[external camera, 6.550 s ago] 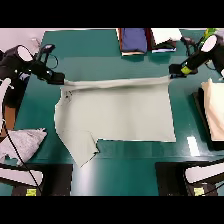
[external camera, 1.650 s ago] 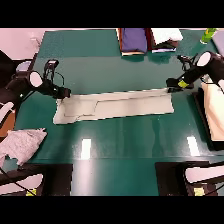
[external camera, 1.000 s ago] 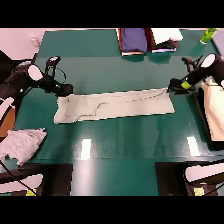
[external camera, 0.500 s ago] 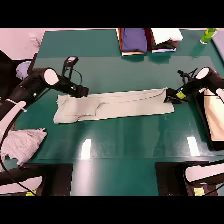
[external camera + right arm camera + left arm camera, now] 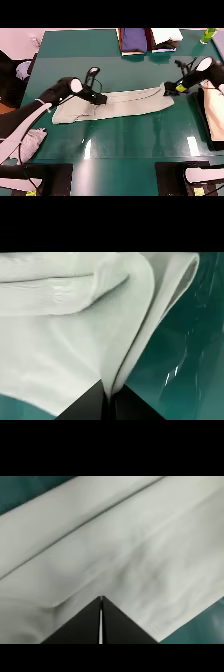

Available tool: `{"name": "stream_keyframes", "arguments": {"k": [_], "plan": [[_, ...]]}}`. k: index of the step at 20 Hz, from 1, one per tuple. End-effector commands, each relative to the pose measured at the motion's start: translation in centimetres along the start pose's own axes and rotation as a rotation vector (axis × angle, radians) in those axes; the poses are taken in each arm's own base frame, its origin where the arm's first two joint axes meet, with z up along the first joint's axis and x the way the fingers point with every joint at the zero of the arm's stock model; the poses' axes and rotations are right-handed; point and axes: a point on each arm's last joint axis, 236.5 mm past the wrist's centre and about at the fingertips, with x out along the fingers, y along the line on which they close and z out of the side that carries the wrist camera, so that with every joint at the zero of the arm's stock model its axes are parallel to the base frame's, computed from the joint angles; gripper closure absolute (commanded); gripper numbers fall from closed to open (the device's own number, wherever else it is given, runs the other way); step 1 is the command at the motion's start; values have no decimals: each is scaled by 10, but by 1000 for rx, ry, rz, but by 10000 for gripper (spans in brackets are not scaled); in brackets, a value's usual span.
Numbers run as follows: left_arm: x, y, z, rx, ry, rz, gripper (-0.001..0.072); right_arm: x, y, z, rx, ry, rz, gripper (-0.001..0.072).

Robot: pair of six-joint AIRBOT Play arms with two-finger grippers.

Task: Fold the shirts.

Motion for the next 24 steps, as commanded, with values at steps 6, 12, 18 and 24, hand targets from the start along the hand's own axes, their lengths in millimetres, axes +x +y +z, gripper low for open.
{"name": "stream_keyframes", "arguments": {"k": [6,12,18,24], "plan": [[54,-59,8,86,39,-83,682,-118,104,-14,-193,-186,54,697],[66,-64,-2,81,80,-105,682,-146,160,-19,-286,-237,104,697],[47,-64,16,76,59,-113,682,-156,190,-18,-328,-251,133,697],[-79,-18,98,95,-204,-18,682,-143,260,-20,-419,-227,265,697]]}}
